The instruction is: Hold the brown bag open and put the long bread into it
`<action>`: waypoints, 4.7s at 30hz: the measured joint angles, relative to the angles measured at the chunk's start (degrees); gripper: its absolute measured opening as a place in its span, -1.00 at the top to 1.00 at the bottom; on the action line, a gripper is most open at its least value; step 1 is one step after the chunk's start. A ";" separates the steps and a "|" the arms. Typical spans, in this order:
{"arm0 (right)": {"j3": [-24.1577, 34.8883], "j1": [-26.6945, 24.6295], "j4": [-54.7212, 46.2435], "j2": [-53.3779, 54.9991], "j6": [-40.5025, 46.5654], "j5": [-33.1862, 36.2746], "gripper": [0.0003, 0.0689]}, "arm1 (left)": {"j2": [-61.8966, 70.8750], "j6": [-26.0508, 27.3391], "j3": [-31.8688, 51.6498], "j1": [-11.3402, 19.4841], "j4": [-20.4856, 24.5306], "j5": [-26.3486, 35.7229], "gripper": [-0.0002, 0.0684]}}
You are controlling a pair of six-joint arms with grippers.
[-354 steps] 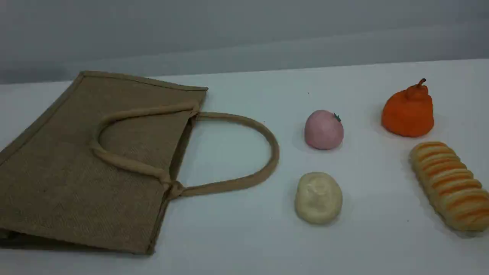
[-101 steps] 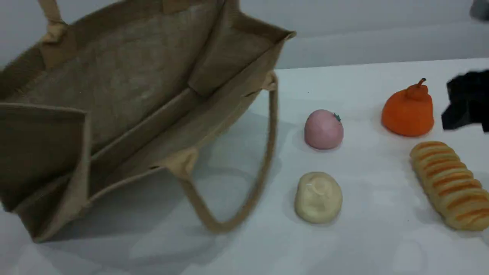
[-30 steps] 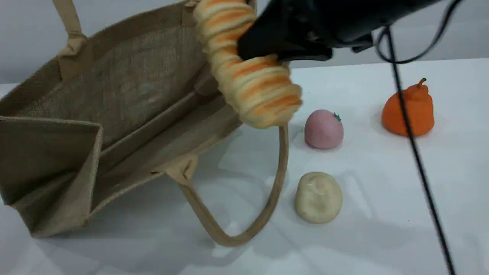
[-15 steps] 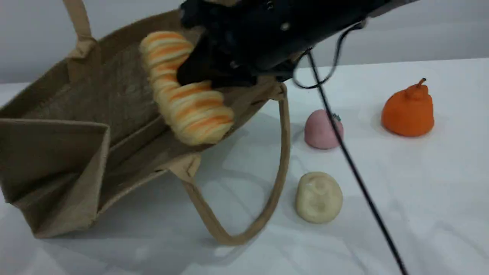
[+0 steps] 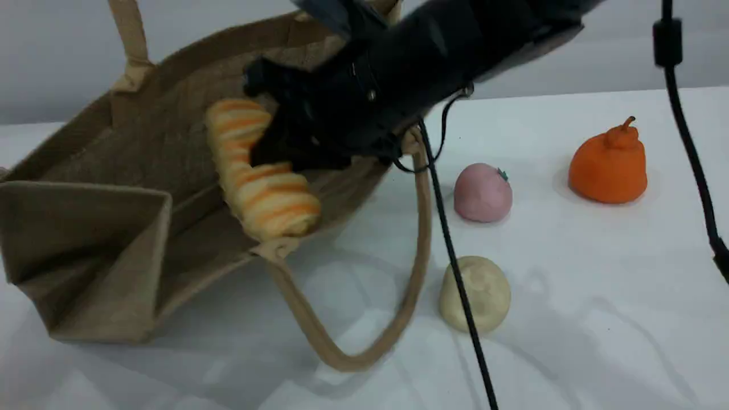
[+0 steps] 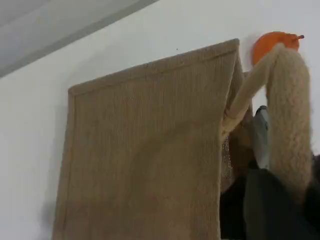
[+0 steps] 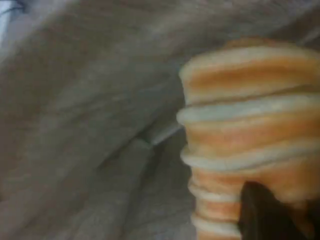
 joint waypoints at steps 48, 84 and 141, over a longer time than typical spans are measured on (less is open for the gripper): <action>-3.86 -9.41 -26.87 -14.87 10.97 23.13 -0.63 | 0.00 0.37 0.00 0.06 0.34 -0.14 0.73; -3.86 -32.20 -58.92 -84.24 39.03 39.71 -0.61 | 0.84 15.58 22.43 0.06 -6.03 -16.06 -0.04; 46.95 -32.02 -85.79 -121.83 56.36 31.69 -0.61 | -58.03 -5.37 36.21 0.11 4.38 8.99 -0.04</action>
